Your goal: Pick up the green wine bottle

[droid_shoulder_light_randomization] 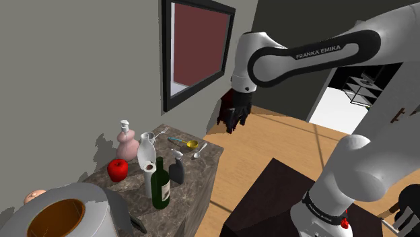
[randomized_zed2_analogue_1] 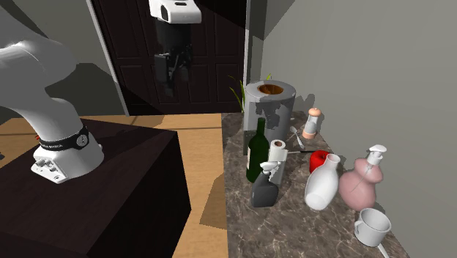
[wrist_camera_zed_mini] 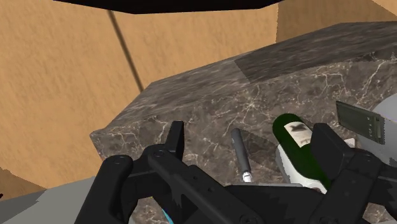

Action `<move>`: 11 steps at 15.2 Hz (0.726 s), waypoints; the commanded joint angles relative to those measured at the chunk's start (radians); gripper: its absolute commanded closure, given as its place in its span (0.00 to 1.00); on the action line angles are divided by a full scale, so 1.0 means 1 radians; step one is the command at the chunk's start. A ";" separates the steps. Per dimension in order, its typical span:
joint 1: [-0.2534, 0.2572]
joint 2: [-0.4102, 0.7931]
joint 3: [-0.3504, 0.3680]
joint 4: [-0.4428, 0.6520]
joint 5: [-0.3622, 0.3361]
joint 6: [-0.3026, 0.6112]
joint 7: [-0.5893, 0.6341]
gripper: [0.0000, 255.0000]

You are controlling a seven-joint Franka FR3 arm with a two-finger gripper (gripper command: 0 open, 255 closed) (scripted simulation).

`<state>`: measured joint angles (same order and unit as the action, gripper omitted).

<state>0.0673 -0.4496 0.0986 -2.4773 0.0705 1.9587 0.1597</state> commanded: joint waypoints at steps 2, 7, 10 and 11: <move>0.014 0.087 0.032 0.009 0.011 0.096 0.039 0.00; 0.031 0.264 0.081 0.080 0.004 0.228 0.110 0.00; 0.041 0.374 0.105 0.138 -0.016 0.295 0.158 0.00; 0.044 0.411 0.112 0.160 -0.025 0.315 0.175 0.00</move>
<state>0.1090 -0.0790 0.2041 -2.3430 0.0544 2.2522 0.3184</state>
